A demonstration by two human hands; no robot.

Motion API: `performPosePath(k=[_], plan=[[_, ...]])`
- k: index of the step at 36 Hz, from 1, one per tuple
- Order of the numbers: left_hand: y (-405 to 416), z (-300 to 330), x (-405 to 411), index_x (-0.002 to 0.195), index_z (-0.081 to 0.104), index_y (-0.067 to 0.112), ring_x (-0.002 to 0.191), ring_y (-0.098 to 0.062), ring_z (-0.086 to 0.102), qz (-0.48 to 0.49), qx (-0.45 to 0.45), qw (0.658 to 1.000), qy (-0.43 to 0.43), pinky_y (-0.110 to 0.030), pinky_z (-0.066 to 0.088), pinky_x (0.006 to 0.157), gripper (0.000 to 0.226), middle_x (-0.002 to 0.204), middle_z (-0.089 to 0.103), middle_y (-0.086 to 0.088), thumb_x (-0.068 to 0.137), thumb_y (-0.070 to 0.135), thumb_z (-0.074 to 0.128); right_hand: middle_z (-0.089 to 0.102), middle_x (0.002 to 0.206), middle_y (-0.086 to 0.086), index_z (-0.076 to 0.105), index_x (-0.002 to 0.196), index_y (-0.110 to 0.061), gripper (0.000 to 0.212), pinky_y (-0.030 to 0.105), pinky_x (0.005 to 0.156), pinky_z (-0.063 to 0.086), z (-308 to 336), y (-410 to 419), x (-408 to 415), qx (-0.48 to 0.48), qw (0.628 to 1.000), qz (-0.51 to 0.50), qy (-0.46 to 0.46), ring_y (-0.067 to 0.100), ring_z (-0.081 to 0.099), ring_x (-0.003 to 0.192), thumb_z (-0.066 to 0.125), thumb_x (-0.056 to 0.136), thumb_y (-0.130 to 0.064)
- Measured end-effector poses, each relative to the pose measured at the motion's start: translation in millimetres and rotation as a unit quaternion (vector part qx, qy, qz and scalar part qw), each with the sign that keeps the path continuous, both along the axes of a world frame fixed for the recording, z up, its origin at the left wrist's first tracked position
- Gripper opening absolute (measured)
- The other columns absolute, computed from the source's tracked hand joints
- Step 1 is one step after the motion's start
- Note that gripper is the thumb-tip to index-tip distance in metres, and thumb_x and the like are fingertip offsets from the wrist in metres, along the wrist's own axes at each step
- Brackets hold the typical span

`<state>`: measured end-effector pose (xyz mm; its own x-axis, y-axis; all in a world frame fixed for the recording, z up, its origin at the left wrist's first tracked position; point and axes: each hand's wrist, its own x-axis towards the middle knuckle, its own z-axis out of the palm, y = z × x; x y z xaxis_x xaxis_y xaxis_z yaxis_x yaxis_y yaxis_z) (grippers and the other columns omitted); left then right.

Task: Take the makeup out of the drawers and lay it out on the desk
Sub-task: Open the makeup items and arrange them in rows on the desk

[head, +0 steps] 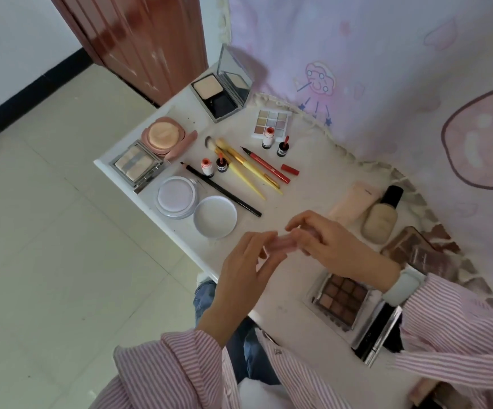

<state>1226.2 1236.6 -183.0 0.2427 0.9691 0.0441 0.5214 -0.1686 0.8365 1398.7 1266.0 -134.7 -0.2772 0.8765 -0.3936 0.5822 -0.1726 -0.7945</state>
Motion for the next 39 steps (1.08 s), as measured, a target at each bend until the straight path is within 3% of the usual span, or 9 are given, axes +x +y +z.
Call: performPosePath(k=[5, 11, 15, 18, 22, 27, 31, 35, 39], plan=[[-11, 5, -1, 0.113, 0.047, 0.024, 0.074, -0.005, 0.046, -0.032, 0.008, 0.999, 0.016, -0.009, 0.037, 0.06, 0.037, 0.091, 0.048, 0.01, 0.093, 0.051, 0.032, 0.046, 0.06, -0.009, 0.051, 0.079, -0.015, 0.023, 0.02, 0.056, 0.031, -11, -11, -20, -0.022, 0.985, -0.165, 0.052, 0.0, 0.042, 0.049, 0.04, 0.097, -0.025], [-16, 10, -4, 0.106, 0.047, 0.014, 0.061, -0.008, 0.05, -0.016, -0.029, 0.999, 0.033, -0.02, 0.04, 0.055, 0.047, 0.084, 0.059, 0.005, 0.089, 0.052, 0.027, 0.044, 0.063, -0.006, 0.048, 0.077, -0.019, 0.022, 0.02, 0.055, 0.033, -9, -19, -39, -0.021, 0.976, -0.203, 0.075, 0.002, 0.04, 0.054, 0.037, 0.096, -0.016], [-14, 20, -11, 0.105, 0.045, 0.013, 0.063, -0.02, 0.057, -0.038, -0.071, 0.997, -0.005, -0.039, 0.05, 0.061, 0.05, 0.084, 0.065, -0.005, 0.088, 0.055, 0.025, 0.045, 0.066, -0.006, 0.045, 0.079, -0.025, 0.022, 0.024, 0.06, 0.039, 0, -23, -44, 0.027, 0.975, -0.205, 0.077, 0.006, 0.044, 0.06, 0.037, 0.096, -0.014], [-13, 32, -17, 0.095, 0.046, 0.017, 0.067, -0.014, 0.058, -0.036, -0.117, 0.992, -0.041, -0.032, 0.049, 0.063, 0.036, 0.083, 0.065, -0.002, 0.095, 0.049, 0.029, 0.039, 0.057, -0.009, 0.04, 0.078, -0.031, 0.017, 0.015, 0.048, 0.034, 11, -27, -47, 0.103, 0.981, -0.16, 0.03, 0.002, 0.041, 0.047, 0.034, 0.093, -0.025], [-12, 62, -29, 0.076, 0.047, 0.021, 0.061, 0.003, 0.051, 0.006, -0.188, 0.975, -0.116, -0.012, 0.037, 0.059, 0.029, 0.061, 0.058, 0.022, 0.1, 0.016, 0.032, 0.037, 0.043, -0.007, 0.038, 0.077, -0.032, 0.016, 0.015, 0.039, 0.027, 32, -28, -58, 0.162, 0.981, -0.106, 0.017, 0.005, 0.035, 0.037, 0.033, 0.091, -0.025], [-5, 90, -56, 0.088, 0.051, 0.025, 0.086, -0.004, 0.062, -0.003, -0.138, 0.984, -0.109, -0.017, 0.047, 0.067, 0.02, 0.095, 0.068, 0.01, 0.1, 0.028, 0.035, 0.047, 0.065, -0.008, 0.041, 0.09, -0.033, 0.01, 0.03, 0.051, 0.038, 55, -26, -73, 0.176, 0.981, -0.055, 0.065, 0.006, 0.041, 0.05, 0.032, 0.091, -0.037], [-10, 115, -78, 0.086, 0.051, 0.021, 0.082, 0.006, 0.06, -0.02, -0.134, 0.983, -0.125, -0.009, 0.041, 0.065, 0.021, 0.098, 0.069, 0.004, 0.1, 0.02, 0.034, 0.051, 0.078, -0.008, 0.038, 0.093, -0.036, 0.012, 0.014, 0.057, 0.039, 75, -40, -91, 0.242, 0.969, -0.014, 0.05, 0.002, 0.049, 0.063, 0.031, 0.091, -0.045], [-23, 130, -102, 0.084, 0.047, 0.033, 0.084, -0.024, 0.063, -0.014, -0.082, 0.991, -0.107, -0.039, 0.047, 0.067, 0.019, 0.092, 0.07, -0.006, 0.094, 0.04, 0.033, 0.054, 0.087, -0.011, 0.039, 0.101, -0.04, 0.007, 0.015, 0.062, 0.046, 95, -53, -109, 0.2, 0.979, -0.027, 0.026, 0.005, 0.056, 0.071, 0.036, 0.096, -0.043], [-37, 145, -119, 0.087, 0.041, 0.043, 0.072, -0.006, 0.059, -0.033, -0.01, 0.998, -0.053, -0.021, 0.044, 0.062, 0.011, 0.097, 0.069, 0.006, 0.089, 0.043, 0.03, 0.051, 0.051, -0.004, 0.054, 0.079, -0.014, 0.034, 0.019, 0.048, 0.038, 126, -61, -128, 0.101, 0.989, -0.094, 0.044, 0.005, 0.043, 0.041, 0.034, 0.098, -0.032]])
